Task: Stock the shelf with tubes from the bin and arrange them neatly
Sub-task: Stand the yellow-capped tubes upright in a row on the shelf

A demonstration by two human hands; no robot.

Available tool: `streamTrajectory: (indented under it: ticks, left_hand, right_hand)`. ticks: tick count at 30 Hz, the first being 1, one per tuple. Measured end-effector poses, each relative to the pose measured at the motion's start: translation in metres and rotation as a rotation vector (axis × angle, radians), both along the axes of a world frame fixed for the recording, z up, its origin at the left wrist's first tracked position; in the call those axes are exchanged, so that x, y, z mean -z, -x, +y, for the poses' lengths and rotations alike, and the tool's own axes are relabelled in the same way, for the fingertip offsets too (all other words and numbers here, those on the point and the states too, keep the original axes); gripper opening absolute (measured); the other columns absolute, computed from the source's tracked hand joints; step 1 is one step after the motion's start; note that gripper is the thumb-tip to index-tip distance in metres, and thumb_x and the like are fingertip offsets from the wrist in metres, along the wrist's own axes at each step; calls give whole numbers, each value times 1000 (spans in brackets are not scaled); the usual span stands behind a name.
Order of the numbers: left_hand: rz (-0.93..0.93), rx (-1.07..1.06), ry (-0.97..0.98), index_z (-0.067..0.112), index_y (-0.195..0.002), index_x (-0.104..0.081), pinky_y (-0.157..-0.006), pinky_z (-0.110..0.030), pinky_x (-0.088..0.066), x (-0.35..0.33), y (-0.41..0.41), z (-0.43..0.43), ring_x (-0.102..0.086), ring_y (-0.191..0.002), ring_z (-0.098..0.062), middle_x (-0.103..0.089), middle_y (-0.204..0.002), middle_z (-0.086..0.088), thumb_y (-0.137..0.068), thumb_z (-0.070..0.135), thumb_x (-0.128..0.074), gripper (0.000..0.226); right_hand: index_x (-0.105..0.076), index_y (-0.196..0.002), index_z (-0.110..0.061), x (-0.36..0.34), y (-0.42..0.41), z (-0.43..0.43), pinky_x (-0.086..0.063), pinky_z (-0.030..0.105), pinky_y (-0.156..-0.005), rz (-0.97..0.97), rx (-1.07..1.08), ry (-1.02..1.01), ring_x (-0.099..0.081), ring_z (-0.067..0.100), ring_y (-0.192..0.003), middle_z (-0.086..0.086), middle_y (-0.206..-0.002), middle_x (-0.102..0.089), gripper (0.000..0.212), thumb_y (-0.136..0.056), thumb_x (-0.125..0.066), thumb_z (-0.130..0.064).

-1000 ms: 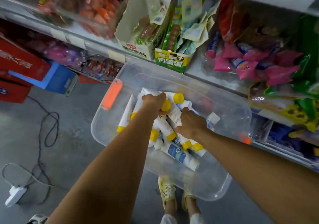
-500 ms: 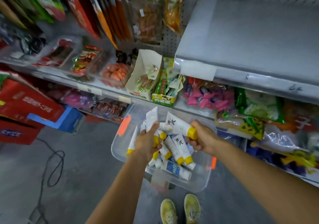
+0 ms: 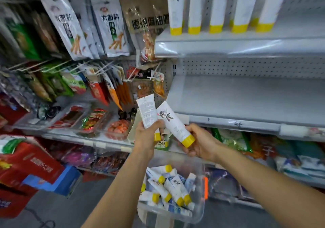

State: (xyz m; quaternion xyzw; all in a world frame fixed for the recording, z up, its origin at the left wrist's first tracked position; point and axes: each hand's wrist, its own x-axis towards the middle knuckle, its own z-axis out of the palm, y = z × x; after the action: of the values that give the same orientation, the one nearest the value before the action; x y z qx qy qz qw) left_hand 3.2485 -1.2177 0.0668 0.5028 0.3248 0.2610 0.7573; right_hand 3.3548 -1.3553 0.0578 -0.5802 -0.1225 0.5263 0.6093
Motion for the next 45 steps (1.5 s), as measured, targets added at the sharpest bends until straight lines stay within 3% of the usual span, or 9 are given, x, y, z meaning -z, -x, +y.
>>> streamTrajectory:
  ticks: [2,5,8,14,22,28,33,39,45]
  left_hand:
    - [-38,20,-63,6,-105,-55,-46,-28,-43,-23,-6,-2,-50,-46,-17,-61,-60,-5,-79,3,-72,31]
    - [-56,34,-131,5,-113,-55,-58,-37,-52,-55,-17,-5,-57,-58,-22,-66,-73,-8,-77,8,-76,42]
    - [-93,51,-216,10,-112,-56,-57,-37,-53,-83,-30,-18,-57,-58,-22,-63,-71,-10,-73,13,-78,45]
    - [-203,100,-368,23,-106,-52,-48,-30,-47,-134,-67,-52,-56,-56,-20,-62,-87,-13,-81,17,-72,32]
    - [-229,209,-447,30,-99,-50,-39,-25,-40,-182,-125,-106,-53,-47,-17,-55,-67,-4,-79,26,-67,27]
    - [-201,211,-487,21,-114,-43,-37,-21,-36,-204,-168,-131,-54,-45,-13,-60,-78,-5,-72,19,-75,53]
    - [-233,165,-521,26,-104,-42,-42,-24,-43,-214,-197,-145,-58,-54,-11,-58,-96,-2,-76,30,-73,43]
    - [-187,134,-645,29,-104,-55,-44,-25,-46,-218,-219,-153,-54,-65,-11,-56,-85,5,-80,47,-60,30]
    - [-143,90,-714,26,-101,-58,-63,-31,-43,-222,-240,-150,-53,-68,-13,-55,-76,11,-84,45,-58,26]
  right_hand:
    - [-50,-109,-8,-20,3,-5,-30,20,-40,-193,5,-9,-49,21,-49,17,-79,-55,28,-88,-49,-26]
    - [-51,-109,-19,-52,4,-16,-43,32,-45,-515,10,32,-60,28,-60,17,-91,-66,51,-65,-68,-39]
    - [-53,-110,-17,-81,-3,-31,-52,41,-58,-739,12,-7,-67,26,-71,14,-99,-67,46,-73,-71,-37]
    - [-54,-106,-26,-138,-40,-73,-43,27,-58,-804,156,-74,-69,13,-72,0,-85,-74,19,-89,-61,-28]
    - [-66,-90,-29,-203,-106,-123,-34,23,-54,-810,500,-215,-52,5,-62,-14,-74,-67,5,-88,-61,-29]
    - [-68,-90,-27,-241,-160,-155,-35,24,-56,-856,671,-221,-53,7,-63,-8,-80,-66,10,-81,-72,-25]
    - [-63,-98,-21,-257,-216,-165,-42,16,-55,-1027,661,-70,-60,2,-69,-10,-86,-66,25,-77,-76,-16]
    - [-61,-103,-14,-251,-275,-148,-52,37,-85,-1158,572,162,-63,23,-94,7,-104,-67,34,-74,-79,-16]
    - [-63,-105,-14,-246,-308,-130,-53,37,-88,-1222,561,195,-65,25,-99,7,-109,-69,39,-71,-81,-21]
